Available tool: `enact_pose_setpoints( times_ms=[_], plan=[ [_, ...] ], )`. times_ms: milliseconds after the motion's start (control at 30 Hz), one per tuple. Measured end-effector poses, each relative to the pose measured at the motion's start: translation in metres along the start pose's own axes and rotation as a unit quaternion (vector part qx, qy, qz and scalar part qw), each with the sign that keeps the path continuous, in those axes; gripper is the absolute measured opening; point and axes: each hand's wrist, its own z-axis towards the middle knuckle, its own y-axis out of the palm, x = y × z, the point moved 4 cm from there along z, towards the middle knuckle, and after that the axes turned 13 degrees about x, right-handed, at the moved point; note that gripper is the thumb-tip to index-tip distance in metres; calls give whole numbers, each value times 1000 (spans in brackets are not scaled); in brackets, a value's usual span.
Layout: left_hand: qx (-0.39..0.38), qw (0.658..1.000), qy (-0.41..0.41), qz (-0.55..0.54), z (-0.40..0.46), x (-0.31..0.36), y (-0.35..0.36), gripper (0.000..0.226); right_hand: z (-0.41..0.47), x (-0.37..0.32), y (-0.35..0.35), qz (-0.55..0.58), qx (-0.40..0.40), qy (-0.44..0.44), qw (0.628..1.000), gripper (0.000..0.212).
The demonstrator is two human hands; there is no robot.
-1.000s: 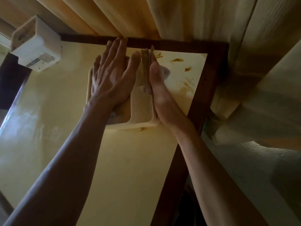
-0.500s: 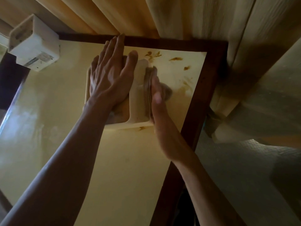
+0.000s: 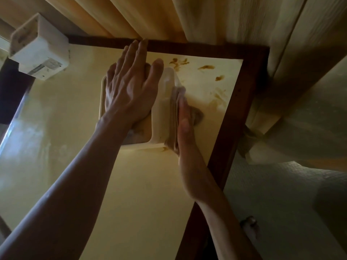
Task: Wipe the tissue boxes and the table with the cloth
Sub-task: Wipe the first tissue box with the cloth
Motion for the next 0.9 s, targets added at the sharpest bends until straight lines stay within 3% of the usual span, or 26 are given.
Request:
enact_pose_setpoints(
  times_ms=[100,300,467,633,833,900],
  plan=[
    [-1,1000,1,0,-1,0,1,67,36,-9,-2,5,-9,6,1000,82],
    [1,1000,-7,-7,0,0,1,66,88,-19,0,-42,-29,35,998,56],
    [-2,1000,-11,-3,2,0,1,66,83,-24,0,-29,-17,39,999,55],
    [-5,1000,-9,-6,2,-2,1,66,45,-11,-3,-27,-25,12,999,74],
    [-1,1000,-7,-7,2,-3,2,66,-26,10,-9,-11,-43,89,995,103],
    [3,1000,-8,-8,1,-3,2,66,-35,10,-7,8,-38,107,994,102]
  ],
)
